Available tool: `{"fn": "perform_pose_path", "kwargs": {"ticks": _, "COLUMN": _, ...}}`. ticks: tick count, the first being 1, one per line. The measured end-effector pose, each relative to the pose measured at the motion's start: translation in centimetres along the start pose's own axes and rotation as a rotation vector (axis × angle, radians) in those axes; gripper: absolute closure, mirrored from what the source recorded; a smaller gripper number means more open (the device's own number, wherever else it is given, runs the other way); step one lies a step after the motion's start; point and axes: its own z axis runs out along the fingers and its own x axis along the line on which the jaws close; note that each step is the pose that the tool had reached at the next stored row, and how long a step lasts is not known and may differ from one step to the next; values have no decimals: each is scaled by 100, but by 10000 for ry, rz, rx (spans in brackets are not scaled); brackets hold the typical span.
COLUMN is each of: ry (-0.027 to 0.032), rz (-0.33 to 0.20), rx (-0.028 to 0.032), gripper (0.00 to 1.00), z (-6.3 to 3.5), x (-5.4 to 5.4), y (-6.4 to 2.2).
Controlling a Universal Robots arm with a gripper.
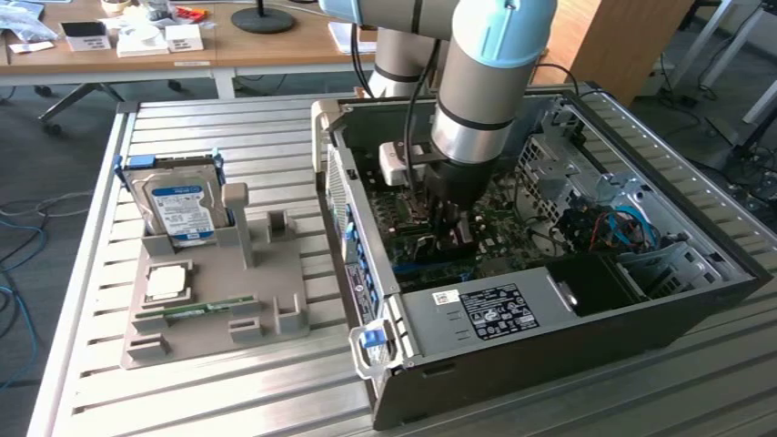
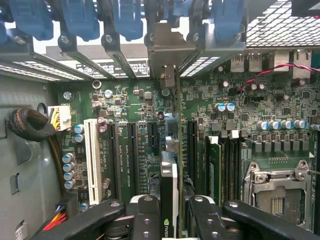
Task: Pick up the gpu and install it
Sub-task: 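Insert the gpu into the slot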
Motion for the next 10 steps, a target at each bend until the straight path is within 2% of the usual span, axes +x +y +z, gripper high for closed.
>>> {"fn": "perform_pose_path", "kwargs": {"ticks": 10, "ry": -1, "rz": 3, "rx": -3, "gripper": 73, "z": 1, "x": 0, "y": 4}}
